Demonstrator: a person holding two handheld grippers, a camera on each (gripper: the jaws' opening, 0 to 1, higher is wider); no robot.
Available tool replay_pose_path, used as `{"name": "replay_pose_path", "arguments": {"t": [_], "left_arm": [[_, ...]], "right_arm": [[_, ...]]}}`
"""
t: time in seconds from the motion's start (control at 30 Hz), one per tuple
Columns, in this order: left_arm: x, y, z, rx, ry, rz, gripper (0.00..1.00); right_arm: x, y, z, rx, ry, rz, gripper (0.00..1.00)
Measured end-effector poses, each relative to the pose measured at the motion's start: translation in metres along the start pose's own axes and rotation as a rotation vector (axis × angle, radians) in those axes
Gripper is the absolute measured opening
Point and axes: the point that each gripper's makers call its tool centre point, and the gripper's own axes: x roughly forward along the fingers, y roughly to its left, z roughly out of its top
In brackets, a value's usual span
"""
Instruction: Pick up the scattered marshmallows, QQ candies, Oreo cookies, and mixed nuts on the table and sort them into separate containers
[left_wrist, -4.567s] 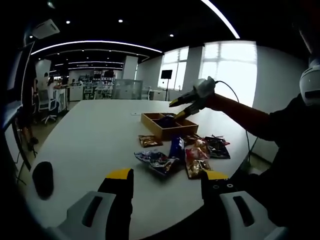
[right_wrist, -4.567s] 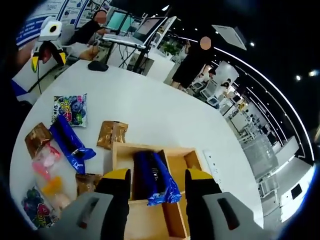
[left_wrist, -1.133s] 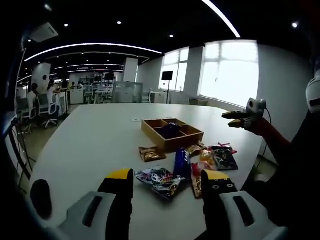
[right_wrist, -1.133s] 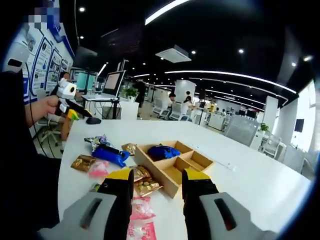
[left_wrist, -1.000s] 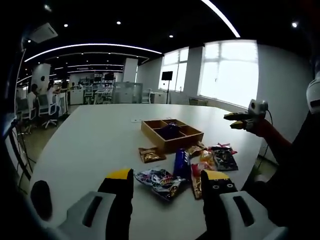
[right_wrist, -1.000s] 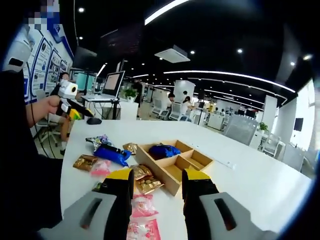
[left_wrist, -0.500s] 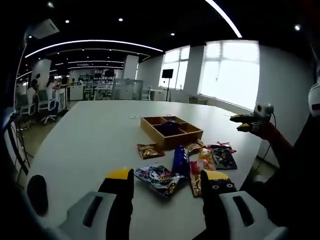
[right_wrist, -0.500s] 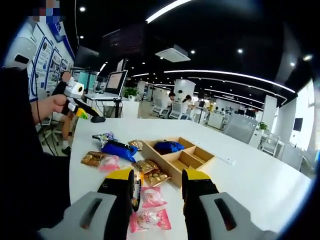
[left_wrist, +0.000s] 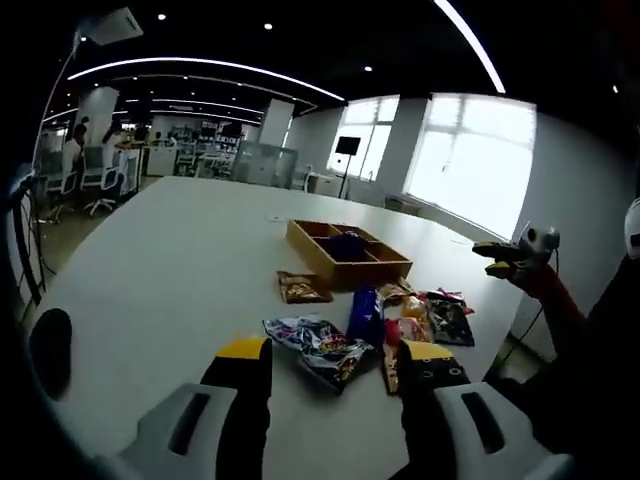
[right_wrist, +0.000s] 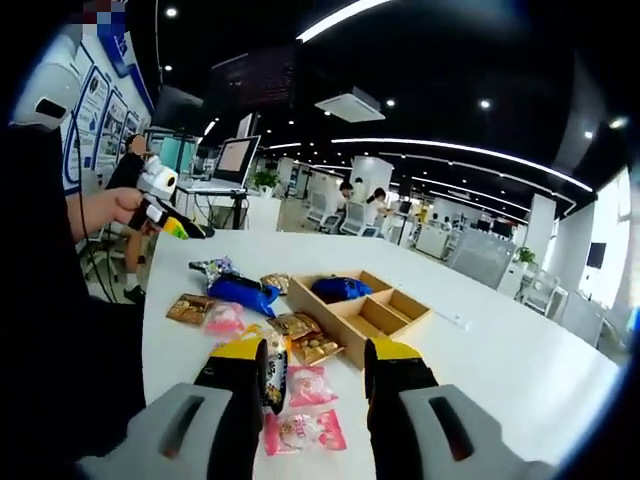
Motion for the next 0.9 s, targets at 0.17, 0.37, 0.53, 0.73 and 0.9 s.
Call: {"name": "replay_pose_path", "arguments": {"t": [0.17, 0.37, 0.53, 0.73, 0.9], "left_arm": [[0.007, 0.001, -0.001, -0.045, -0.002, -0.003, 0.53], [0.015, 0.004, -0.006, -0.066, 0.016, 0.009, 0.52], [0.021, 0.007, -0.006, -0.114, 0.007, 0.011, 0.51], [0.023, 0.011, -0.007, -0.149, 0.0, 0.018, 0.51], [0.028, 0.011, -0.011, -0.168, 0.008, 0.023, 0.51]], "right_arm": [[-0.005, 0.0, -0.003, 0.006, 0.006, -0.002, 0.35], [-0.009, 0.005, -0.007, 0.008, 0.016, 0.013, 0.35], [-0.011, 0.006, -0.008, 0.017, 0.016, 0.014, 0.35], [-0.012, 0.005, -0.007, 0.018, 0.01, 0.013, 0.35], [-0.013, 0.006, -0.006, 0.015, 0.008, 0.013, 0.35]]}}
